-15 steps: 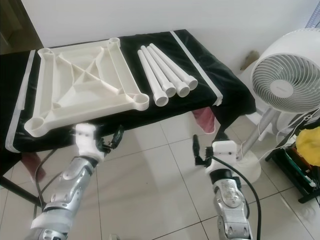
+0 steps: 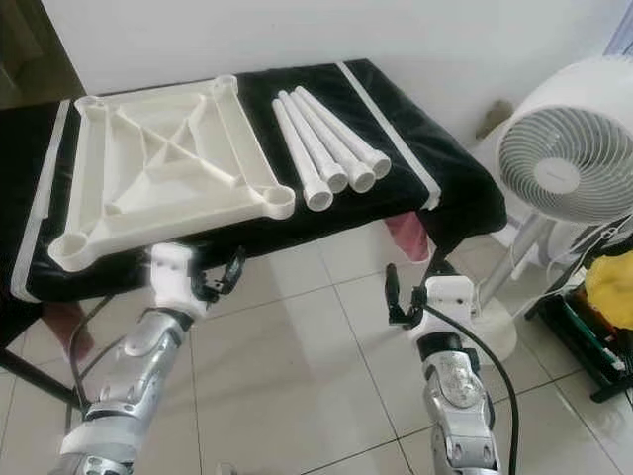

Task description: Building children table

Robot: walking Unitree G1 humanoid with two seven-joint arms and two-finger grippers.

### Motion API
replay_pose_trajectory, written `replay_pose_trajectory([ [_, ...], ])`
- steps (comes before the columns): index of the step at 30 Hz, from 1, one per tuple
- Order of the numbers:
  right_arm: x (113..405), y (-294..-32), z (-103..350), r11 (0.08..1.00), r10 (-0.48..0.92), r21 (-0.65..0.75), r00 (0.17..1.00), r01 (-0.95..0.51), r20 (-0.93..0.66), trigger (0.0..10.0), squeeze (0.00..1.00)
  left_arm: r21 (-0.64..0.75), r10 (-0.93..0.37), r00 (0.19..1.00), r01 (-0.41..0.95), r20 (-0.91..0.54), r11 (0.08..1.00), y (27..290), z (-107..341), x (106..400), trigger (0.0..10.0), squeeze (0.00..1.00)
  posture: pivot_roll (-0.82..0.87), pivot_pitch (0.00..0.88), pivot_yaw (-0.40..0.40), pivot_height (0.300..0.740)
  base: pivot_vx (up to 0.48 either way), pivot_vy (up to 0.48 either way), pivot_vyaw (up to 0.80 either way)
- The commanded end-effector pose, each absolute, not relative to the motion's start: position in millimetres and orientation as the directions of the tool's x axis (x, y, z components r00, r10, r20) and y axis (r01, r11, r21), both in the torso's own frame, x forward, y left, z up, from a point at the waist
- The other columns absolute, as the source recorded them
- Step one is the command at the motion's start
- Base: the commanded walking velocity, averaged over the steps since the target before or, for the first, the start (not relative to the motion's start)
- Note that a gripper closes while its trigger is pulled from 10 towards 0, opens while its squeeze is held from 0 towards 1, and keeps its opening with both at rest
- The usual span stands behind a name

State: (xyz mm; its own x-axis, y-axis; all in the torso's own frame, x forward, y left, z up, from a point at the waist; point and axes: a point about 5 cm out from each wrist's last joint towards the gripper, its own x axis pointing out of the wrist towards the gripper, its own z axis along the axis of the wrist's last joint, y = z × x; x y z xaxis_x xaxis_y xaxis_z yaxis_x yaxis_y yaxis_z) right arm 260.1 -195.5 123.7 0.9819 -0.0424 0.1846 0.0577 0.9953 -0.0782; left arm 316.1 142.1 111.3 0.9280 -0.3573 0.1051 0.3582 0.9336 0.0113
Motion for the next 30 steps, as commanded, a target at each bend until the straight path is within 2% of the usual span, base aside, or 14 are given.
replay_pose_trajectory([
  [1,260,-203,108,0.996,-0.054,-0.062,0.991,0.062,0.125,10.0,0.00,0.031,-0.336,0.941,0.335,0.049,0.942,145,96,317,10.0,0.00,-0.03,0.024,0.017,0.740,0.000,0.000,0.00],
  [6,258,-208,77,0.995,-0.068,-0.075,0.997,0.069,0.020,10.0,0.00,0.052,-0.338,0.940,0.340,-0.036,0.939,147,74,317,10.0,0.00,-0.04,0.000,0.026,0.740,0.000,0.000,0.00],
  [8,251,-212,46,0.994,-0.090,-0.070,0.992,0.084,-0.087,10.0,0.00,0.035,-0.324,0.936,0.332,-0.140,0.943,149,52,312,10.0,0.00,-0.05,0.000,0.032,0.740,0.000,0.000,0.00],
  [11,243,-216,25,0.991,-0.127,-0.064,0.977,0.117,-0.169,10.0,0.00,0.006,-0.311,0.926,0.320,-0.214,0.948,151,37,305,10.0,0.00,-0.05,0.000,0.038,0.740,0.000,0.000,0.00],
  [14,240,-217,18,0.989,-0.144,-0.050,0.969,0.137,-0.199,10.0,0.00,-0.001,-0.308,0.920,0.317,-0.244,0.948,152,30,302,10.0,0.00,-0.05,0.000,0.038,0.740,0.000,0.000,0.00],
  [16,232,-217,2,0.986,-0.167,-0.056,0.949,0.158,-0.267,10.0,0.00,0.013,-0.287,0.898,0.309,-0.335,0.951,154,10,289,10.0,0.00,-0.06,0.000,0.045,0.740,0.000,0.000,0.00],
  [18,228,-217,-4,0.986,-0.169,-0.057,0.943,0.160,-0.287,10.0,0.00,0.019,-0.282,0.889,0.309,-0.360,0.951,156,4,284,10.0,0.00,-0.06,0.000,0.047,0.740,0.000,0.000,0.00],
  [25,222,-216,-7,0.985,-0.171,-0.061,0.943,0.160,-0.285,10.0,0.00,0.022,-0.280,0.895,0.307,-0.348,0.952,158,1,280,10.0,0.00,-0.06,0.000,0.041,0.740,0.000,0.000,0.00],
  [30,236,-218,3,0.984,-0.180,-0.046,0.960,0.174,-0.216,10.0,0.00,0.023,-0.290,0.916,0.308,-0.279,0.951,154,15,293,10.0,0.00,-0.06,0.000,0.036,0.740,0.000,0.000,0.00],
])
